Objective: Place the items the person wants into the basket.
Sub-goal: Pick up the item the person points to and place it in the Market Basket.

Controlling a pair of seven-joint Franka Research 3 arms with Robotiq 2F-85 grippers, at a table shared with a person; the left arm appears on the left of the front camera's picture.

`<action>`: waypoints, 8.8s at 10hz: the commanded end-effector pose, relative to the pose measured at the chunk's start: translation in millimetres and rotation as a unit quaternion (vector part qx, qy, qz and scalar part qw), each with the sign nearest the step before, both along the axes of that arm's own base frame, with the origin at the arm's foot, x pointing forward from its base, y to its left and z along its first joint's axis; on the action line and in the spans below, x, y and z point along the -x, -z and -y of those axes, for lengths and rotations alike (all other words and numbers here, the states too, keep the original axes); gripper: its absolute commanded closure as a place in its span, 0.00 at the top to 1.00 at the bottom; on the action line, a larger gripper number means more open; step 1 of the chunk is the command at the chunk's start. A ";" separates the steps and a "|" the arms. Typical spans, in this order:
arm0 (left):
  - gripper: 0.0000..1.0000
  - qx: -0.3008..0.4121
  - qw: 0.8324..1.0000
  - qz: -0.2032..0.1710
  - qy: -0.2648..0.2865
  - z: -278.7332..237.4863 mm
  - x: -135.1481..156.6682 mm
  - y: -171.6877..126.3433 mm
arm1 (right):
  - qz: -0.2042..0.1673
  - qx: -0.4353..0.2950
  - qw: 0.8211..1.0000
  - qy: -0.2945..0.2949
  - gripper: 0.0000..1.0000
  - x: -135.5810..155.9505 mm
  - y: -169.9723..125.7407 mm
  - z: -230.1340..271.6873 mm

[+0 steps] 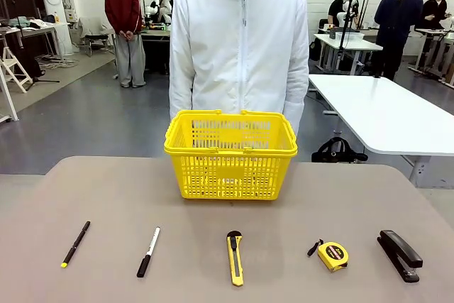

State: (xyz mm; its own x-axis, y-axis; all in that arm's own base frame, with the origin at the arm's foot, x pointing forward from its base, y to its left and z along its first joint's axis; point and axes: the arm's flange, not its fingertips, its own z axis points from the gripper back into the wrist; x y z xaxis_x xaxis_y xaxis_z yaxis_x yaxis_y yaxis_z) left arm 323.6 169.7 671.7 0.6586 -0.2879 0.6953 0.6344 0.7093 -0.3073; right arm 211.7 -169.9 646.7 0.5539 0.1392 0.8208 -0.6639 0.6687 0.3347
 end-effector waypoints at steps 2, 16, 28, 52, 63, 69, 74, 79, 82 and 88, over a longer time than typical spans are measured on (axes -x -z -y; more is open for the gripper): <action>1.00 0.000 1.000 0.000 0.000 0.0 0.0 0.0 | 0.000 0.000 1.000 0.000 1.00 0.0 0.0 0.0; 1.00 0.000 1.000 0.000 0.000 0.0 0.0 0.0 | 0.000 0.000 1.000 0.000 1.00 0.0 0.0 0.0; 1.00 0.000 1.000 0.000 0.000 0.0 0.0 0.0 | -0.344 0.314 0.866 0.181 1.00 -153.4 185.4 -123.6; 1.00 0.000 1.000 0.000 0.000 0.0 0.0 0.0 | -0.420 0.376 0.814 0.135 0.55 -194.8 332.9 -163.4; 1.00 0.000 1.000 0.000 0.000 0.0 0.0 0.0 | -0.405 0.399 0.813 0.122 0.18 -167.7 281.1 -185.2; 1.00 0.000 1.000 0.000 0.000 0.0 0.0 0.0 | -0.350 0.422 0.824 0.143 0.18 -192.0 52.2 -266.3; 1.00 0.000 1.000 0.000 0.000 0.0 0.0 0.0 | -0.330 0.413 0.839 0.130 0.18 -188.0 26.6 -276.0; 1.00 0.000 1.000 0.000 0.000 0.0 0.0 0.0 | -0.284 0.442 0.849 0.052 0.32 -211.6 20.2 -304.4; 1.00 0.000 1.000 0.000 0.000 0.0 0.0 0.0 | -0.170 0.451 0.860 -0.168 0.32 -296.0 22.9 -409.3; 1.00 0.000 1.000 0.000 0.000 0.0 0.0 0.0 | -0.111 0.505 0.803 -0.296 0.32 -407.8 102.1 -522.2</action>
State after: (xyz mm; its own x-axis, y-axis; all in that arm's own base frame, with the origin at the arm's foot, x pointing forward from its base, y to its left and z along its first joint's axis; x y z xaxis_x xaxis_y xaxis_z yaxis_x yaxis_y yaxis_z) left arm 324.9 167.4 671.5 0.6767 -0.2795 0.6811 0.6154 0.7225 -0.3149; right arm 602.7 341.5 521.0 0.3148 0.9487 0.0308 -0.9491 0.3149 0.0006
